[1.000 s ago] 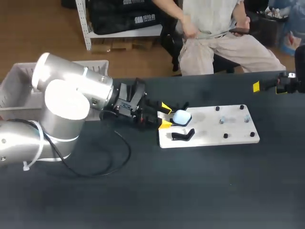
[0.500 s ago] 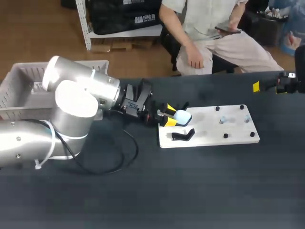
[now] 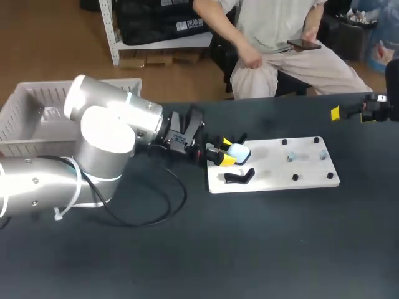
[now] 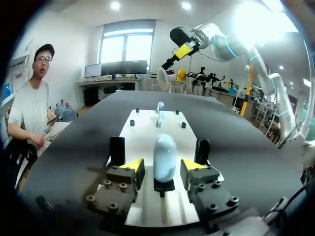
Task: Pick up each earbud case from the left stands, insert the matching earbuds, close the lid, and place the case in the box.
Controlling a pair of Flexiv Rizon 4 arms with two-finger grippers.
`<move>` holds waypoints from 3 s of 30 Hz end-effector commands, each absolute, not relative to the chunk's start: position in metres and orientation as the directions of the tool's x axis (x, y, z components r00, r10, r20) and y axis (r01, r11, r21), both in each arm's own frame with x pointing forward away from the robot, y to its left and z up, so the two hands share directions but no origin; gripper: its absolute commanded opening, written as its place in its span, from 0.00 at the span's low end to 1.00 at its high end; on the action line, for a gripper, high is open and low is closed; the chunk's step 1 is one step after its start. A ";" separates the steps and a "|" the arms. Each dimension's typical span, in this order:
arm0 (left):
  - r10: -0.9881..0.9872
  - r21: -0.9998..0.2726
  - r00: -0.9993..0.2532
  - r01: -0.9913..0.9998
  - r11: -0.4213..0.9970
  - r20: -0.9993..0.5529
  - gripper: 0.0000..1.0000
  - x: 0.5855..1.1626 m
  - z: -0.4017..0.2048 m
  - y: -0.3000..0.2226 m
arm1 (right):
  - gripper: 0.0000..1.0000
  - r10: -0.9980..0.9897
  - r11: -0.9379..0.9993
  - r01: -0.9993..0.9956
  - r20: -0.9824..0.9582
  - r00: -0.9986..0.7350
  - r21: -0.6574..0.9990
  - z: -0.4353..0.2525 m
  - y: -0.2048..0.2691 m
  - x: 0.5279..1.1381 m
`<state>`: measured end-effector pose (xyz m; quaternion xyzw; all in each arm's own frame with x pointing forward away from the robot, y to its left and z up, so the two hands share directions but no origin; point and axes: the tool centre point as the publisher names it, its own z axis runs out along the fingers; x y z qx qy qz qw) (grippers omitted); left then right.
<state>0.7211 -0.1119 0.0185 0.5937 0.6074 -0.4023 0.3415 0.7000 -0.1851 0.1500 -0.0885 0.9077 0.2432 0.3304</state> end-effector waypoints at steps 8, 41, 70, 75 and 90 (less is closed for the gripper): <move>0.445 -0.086 -0.061 0.996 -0.036 -0.893 0.45 0.726 0.015 -0.116 | 1.00 0.000 0.866 -0.321 -0.643 -0.766 0.383 0.150 -0.185 0.700; 0.395 -0.032 -0.017 0.999 -0.033 -0.918 0.00 0.723 0.028 -0.112 | 1.00 0.000 0.866 -0.321 -0.643 -0.766 0.383 0.150 -0.185 0.700; 0.051 0.070 0.068 0.996 0.046 -0.996 0.00 0.697 0.109 -0.096 | 1.00 0.000 0.866 -0.321 -0.643 -0.766 0.383 0.150 -0.185 0.700; 0.051 0.070 0.068 0.996 0.046 -0.996 0.00 0.697 0.109 -0.096 | 1.00 0.000 0.866 -0.321 -0.643 -0.766 0.383 0.150 -0.185 0.700; 0.051 0.070 0.068 0.996 0.046 -0.996 0.00 0.697 0.109 -0.096 | 1.00 0.000 0.866 -0.321 -0.643 -0.766 0.383 0.150 -0.185 0.700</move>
